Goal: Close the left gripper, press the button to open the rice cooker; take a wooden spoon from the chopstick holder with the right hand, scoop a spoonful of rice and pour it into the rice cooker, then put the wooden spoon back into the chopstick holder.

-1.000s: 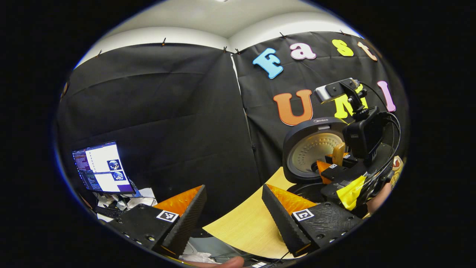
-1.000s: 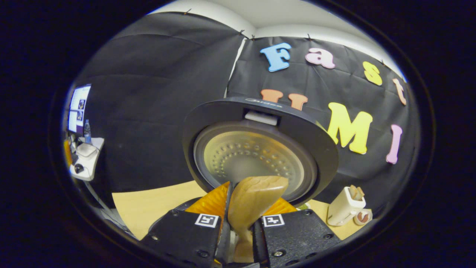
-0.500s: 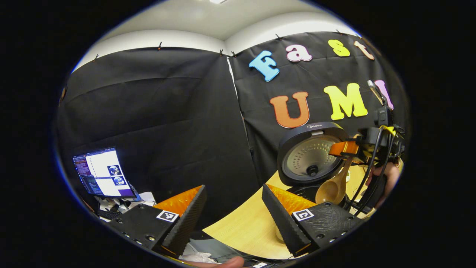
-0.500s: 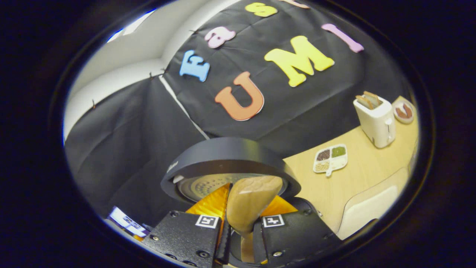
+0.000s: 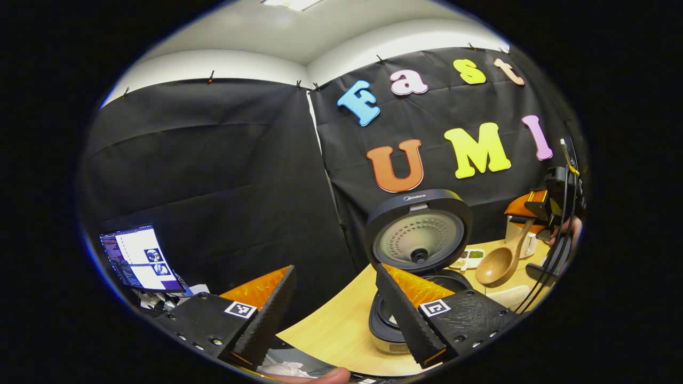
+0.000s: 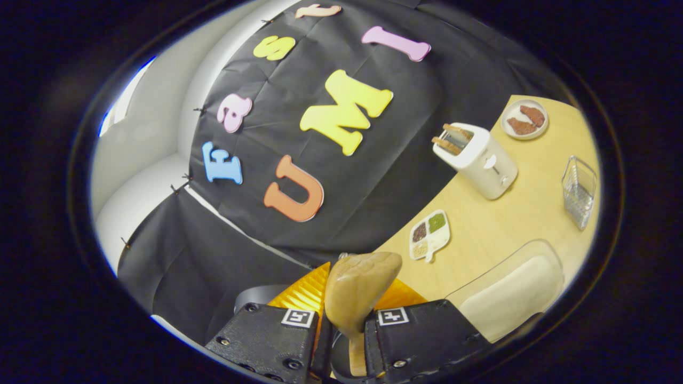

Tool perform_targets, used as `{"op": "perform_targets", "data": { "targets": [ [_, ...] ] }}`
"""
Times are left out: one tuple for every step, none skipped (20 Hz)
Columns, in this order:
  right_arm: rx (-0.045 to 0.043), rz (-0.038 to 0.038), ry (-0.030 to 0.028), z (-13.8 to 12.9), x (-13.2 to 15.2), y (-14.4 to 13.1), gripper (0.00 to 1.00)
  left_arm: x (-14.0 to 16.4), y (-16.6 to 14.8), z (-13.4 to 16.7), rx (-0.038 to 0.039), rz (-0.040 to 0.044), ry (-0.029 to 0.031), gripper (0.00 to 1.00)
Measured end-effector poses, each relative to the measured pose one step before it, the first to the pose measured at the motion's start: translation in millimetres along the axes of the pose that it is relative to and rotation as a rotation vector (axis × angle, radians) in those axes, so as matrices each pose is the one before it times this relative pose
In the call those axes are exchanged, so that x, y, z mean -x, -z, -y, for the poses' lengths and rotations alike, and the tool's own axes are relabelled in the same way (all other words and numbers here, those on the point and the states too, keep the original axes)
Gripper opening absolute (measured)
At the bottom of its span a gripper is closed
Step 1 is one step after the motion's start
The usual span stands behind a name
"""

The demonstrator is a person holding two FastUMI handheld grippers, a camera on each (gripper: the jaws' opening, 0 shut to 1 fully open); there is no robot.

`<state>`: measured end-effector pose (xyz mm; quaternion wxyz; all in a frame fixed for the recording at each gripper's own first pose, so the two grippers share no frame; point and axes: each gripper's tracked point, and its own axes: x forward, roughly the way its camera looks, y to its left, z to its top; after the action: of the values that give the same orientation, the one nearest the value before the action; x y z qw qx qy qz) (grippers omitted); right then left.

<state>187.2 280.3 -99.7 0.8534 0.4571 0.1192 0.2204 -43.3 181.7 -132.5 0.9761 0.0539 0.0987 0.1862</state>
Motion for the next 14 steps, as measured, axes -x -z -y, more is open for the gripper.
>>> {"op": "perform_targets", "data": {
  "targets": [
    [0.01458,0.02952,0.01392,9.81,4.67,-20.42,0.24,0.22,-2.18,7.27,-0.00213,0.00073,0.01051,0.95],
    [0.01619,0.02706,0.01316,7.84,6.25,-19.27,0.24,-0.29,-1.37,6.87,0.00074,0.00128,0.00934,0.95],
    [0.01744,0.02623,0.01455,9.68,4.53,-19.18,0.29,-0.15,-1.98,8.66,0.00180,0.00084,0.01224,0.95],
    [0.01723,0.02451,0.01348,9.37,5.40,-16.91,0.29,-0.40,-1.00,8.17,0.00091,-0.00022,0.01137,0.95],
    [0.01321,0.02170,0.01563,10.75,4.31,-15.76,0.29,-0.25,-1.42,7.57,-0.00094,0.00033,0.01067,0.96],
    [0.01738,0.01572,0.01342,10.40,3.66,-12.91,0.24,-0.55,-1.18,8.01,-0.00130,-0.00124,0.01044,0.96],
    [0.01850,0.01273,0.02582,15.54,3.93,-12.67,0.29,-0.58,-2.32,6.95,-0.00087,-0.00017,0.00937,0.96],
    [0.02487,0.01333,0.02507,16.03,2.94,-12.57,0.29,-0.41,-3.26,6.94,0.00235,0.00483,0.00882,0.95],
    [0.02321,0.01399,0.02777,16.59,1.39,-11.50,0.29,-0.69,-2.42,6.30,-0.00081,0.00310,0.00860,0.96],
    [0.01909,0.01763,0.02195,14.41,3.60,-11.96,0.24,-1.21,-1.26,5.78,-0.00324,0.00308,0.00476,0.95],
    [0.01271,0.01709,0.02408,16.12,-1.17,-11.50,0.29,-0.97,-0.97,5.33,-0.00089,0.00061,0.00800,0.95],
    [0.01100,0.01365,0.02936,18.28,-0.24,-8.44,0.29,-1.56,-0.97,5.63,-0.00144,0.00121,0.00752,0.95],
    [0.00793,0.01191,0.02462,15.25,-0.51,-8.93,0.29,-0.51,-0.86,5.61,-0.00580,-0.00138,0.00365,0.95],
    [0.00849,0.00526,0.01613,12.25,-0.31,-5.69,0.29,-1.06,-1.27,4.78,-0.00524,0.00052,0.00588,0.95]
  ]
}}
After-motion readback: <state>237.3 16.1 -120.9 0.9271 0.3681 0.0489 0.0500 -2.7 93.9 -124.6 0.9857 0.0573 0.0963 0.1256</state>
